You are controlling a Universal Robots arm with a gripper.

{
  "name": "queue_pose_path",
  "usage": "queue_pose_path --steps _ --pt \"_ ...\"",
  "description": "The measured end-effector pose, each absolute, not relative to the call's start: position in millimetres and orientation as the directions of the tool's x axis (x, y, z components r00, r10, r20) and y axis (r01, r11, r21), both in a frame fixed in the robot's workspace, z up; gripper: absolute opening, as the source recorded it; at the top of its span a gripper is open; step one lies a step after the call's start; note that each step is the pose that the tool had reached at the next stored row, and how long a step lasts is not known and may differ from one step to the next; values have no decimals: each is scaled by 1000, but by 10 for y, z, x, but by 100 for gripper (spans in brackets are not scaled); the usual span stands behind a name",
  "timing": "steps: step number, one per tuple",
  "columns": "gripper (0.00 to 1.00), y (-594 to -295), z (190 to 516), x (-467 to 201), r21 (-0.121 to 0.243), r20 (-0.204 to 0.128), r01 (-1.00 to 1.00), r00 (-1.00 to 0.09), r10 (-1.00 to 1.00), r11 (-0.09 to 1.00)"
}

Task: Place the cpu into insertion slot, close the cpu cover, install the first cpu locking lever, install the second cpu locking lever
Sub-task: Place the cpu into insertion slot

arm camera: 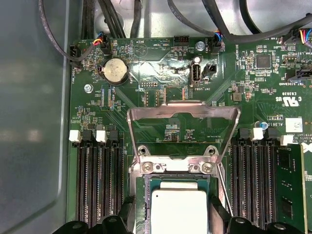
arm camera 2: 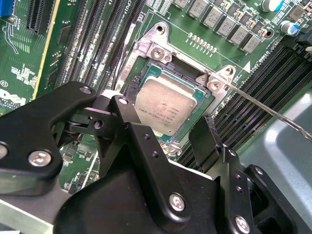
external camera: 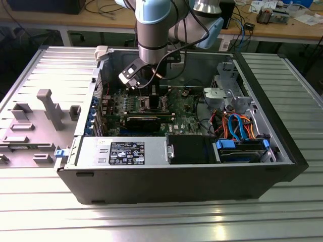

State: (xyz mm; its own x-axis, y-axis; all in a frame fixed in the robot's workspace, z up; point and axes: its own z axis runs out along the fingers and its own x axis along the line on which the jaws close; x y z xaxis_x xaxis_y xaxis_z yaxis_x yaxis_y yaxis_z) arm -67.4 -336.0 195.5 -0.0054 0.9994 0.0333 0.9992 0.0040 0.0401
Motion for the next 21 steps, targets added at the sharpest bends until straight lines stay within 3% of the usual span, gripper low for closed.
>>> queue_pose_path --steps 2,4,12,21 --pt "68 -3358 1955 -674 40 34 999 -5 999 4" --pt "76 -3360 1958 -674 40 33 999 -5 999 4" --pt "76 -3361 2015 -674 40 11 999 -7 1000 7" --pt "76 -3360 2039 -674 40 11 999 -7 1000 7"
